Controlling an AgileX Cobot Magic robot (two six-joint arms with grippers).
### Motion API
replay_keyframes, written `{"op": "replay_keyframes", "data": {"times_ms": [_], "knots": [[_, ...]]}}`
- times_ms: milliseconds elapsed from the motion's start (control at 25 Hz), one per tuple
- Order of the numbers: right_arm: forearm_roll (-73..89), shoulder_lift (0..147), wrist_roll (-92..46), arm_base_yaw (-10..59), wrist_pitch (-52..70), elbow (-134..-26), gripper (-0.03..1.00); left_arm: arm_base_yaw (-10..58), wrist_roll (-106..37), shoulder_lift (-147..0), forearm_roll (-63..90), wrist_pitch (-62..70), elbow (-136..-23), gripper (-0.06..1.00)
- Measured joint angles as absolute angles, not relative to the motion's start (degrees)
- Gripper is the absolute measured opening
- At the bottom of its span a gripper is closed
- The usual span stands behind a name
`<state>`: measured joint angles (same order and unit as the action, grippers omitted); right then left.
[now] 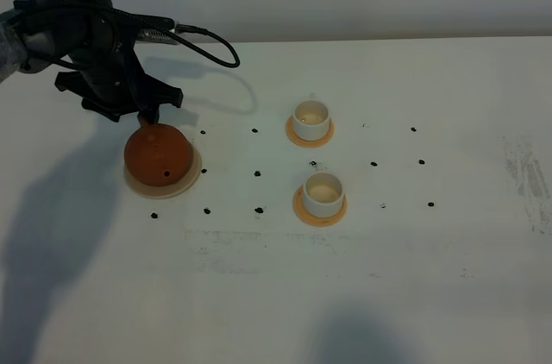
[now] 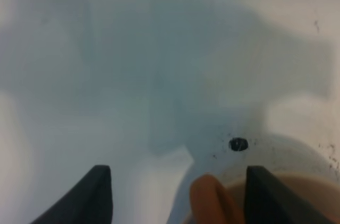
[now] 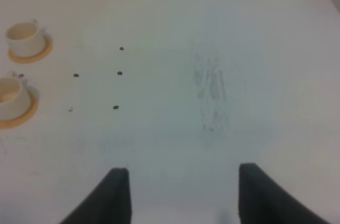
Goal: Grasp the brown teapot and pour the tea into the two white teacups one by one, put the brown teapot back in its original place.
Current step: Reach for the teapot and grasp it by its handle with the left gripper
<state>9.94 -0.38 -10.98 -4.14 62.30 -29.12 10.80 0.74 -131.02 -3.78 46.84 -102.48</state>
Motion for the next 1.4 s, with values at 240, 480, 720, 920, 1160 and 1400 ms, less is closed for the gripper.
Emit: {"op": "replay_keyframes", "data": {"times_ms": [240,480,720,920,1160,1400], "knots": [[9.9,-0.4,-11.0,-4.1,62.3,-29.1,0.44,10.7,0.7,-131.0,-4.6,47.8,-102.6,0.55],[9.9,-0.4,-11.0,-4.1,62.3,-29.1,0.44,10.4,0.6,-131.0,-5.6,49.2,-102.6,0.55],[9.9,-0.4,-11.0,-4.1,62.3,-29.1,0.44,10.4,0.0,-130.7,-6.4,50.8,-102.7,0.55],[10.0,-0.4,-11.0,-4.4,62.3,-29.1,0.44,10.3,0.0,-130.6,-7.1,52.2,-102.7,0.55],[10.0,-0.4,-11.0,-4.3,62.3,-29.1,0.44,9.8,0.0,-130.6,-8.2,54.8,-102.8,0.54],[10.1,-0.4,-11.0,-4.3,62.3,-29.1,0.44,9.7,-1.0,-130.6,-9.8,58.7,-102.8,0.54]]}}
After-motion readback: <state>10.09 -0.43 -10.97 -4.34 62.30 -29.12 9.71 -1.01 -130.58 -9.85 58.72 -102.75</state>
